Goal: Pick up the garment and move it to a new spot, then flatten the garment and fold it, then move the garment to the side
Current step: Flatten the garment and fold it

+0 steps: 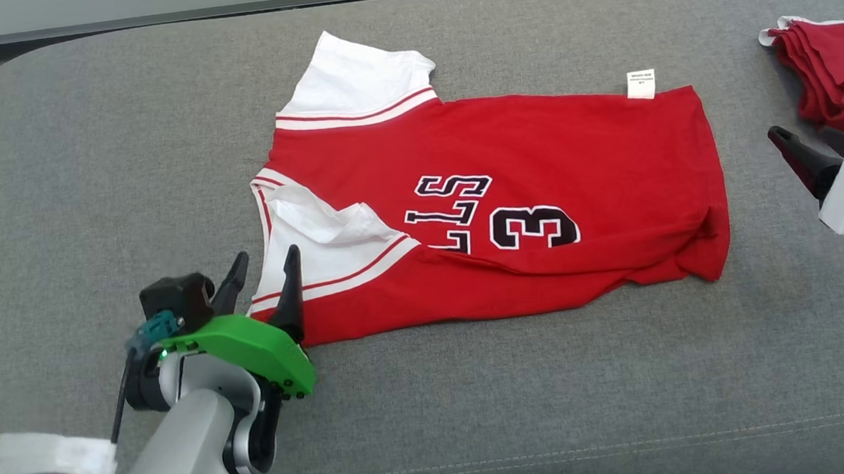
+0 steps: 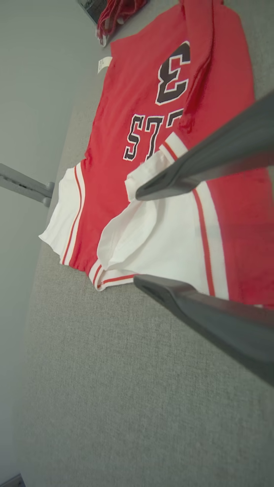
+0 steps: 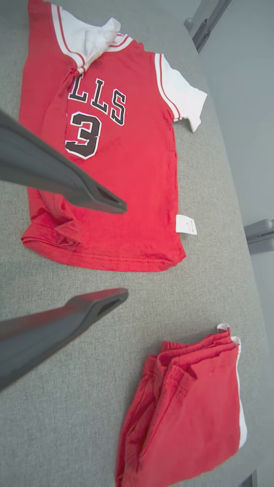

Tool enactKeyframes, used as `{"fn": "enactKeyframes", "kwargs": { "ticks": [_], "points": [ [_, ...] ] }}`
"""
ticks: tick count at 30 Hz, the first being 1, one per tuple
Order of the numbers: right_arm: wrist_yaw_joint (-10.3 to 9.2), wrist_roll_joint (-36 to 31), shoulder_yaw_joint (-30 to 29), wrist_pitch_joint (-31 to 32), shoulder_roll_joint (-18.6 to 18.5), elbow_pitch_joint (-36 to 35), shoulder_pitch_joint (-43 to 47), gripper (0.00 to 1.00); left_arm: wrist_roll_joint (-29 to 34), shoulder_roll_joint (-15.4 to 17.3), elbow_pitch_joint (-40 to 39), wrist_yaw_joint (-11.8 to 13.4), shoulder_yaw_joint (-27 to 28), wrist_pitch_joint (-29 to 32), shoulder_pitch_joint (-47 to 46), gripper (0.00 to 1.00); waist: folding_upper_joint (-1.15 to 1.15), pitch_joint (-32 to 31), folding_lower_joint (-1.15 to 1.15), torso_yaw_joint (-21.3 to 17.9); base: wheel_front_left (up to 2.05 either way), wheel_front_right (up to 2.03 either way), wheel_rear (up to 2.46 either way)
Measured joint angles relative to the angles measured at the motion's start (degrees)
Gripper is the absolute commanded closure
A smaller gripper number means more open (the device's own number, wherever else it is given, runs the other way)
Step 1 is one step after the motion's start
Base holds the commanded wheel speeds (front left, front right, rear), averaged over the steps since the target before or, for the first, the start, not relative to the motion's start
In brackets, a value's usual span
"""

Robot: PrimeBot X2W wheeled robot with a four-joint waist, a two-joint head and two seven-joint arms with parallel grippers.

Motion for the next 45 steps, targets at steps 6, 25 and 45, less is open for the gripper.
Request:
{"fn": "enactKeyframes", "kwargs": {
  "ticks": [6,25,45],
  "points": [
    [0.0,-0.3,-2.3,-12.2,2.0,-3.9,6.3,0.0,-0.4,1.1,-9.2,4.7,0.7,-1.4,7.5,0.0,0.0,-0.4,0.0,-0.2,0.0,0.0,0.0],
    [0.0,-6.2,-0.6,-32.3,10.5,-7.3,20.9,0.0,0.6,1.6,-24.0,11.9,3.4,-4.5,17.1,0.0,0.0,-0.5,0.0,-0.3,0.0,0.0,0.0],
    [0.01,-10.5,8.7,-34.2,7.1,6.6,15.7,1.0,1.0,1.6,-28.4,13.0,3.9,-4.7,18.6,0.0,0.0,1.2,0.0,1.8,0.0,0.0,0.0]
  ]
}}
